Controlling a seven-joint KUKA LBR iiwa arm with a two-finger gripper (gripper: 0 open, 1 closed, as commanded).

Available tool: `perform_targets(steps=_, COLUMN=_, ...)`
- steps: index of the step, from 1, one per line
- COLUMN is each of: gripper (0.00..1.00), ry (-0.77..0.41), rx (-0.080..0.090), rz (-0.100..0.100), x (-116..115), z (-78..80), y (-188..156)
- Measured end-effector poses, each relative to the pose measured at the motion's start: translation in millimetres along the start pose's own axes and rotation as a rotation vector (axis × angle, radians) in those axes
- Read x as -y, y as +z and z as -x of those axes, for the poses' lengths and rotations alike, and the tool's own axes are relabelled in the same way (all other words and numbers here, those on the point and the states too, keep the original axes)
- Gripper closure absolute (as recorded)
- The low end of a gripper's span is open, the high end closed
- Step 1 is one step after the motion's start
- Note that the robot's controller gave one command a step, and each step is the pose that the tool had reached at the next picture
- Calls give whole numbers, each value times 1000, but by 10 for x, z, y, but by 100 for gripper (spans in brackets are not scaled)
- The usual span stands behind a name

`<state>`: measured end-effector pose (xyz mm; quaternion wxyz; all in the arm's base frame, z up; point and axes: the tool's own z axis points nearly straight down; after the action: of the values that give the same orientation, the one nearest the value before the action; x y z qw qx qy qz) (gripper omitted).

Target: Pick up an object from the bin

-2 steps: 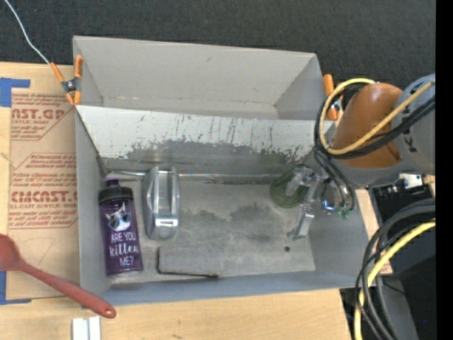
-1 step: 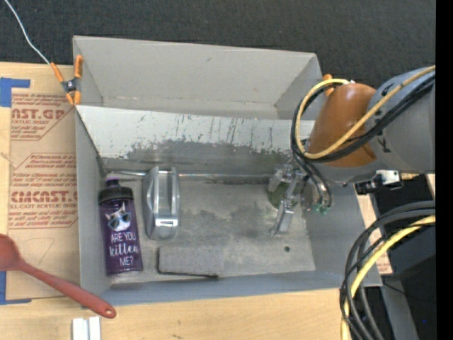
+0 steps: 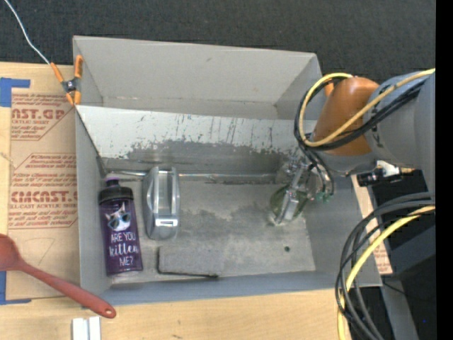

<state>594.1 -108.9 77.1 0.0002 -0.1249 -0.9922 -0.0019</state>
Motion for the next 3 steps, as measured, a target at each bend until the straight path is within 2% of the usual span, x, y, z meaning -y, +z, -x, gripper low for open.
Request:
perform_targets(steps=1, gripper=100, ry=-2, rx=30, rz=-1, x=381, z=-297, y=8)
perform_targets(steps=3, gripper=100, ry=-2, rx=31, rz=-1, x=380, z=-295, y=8)
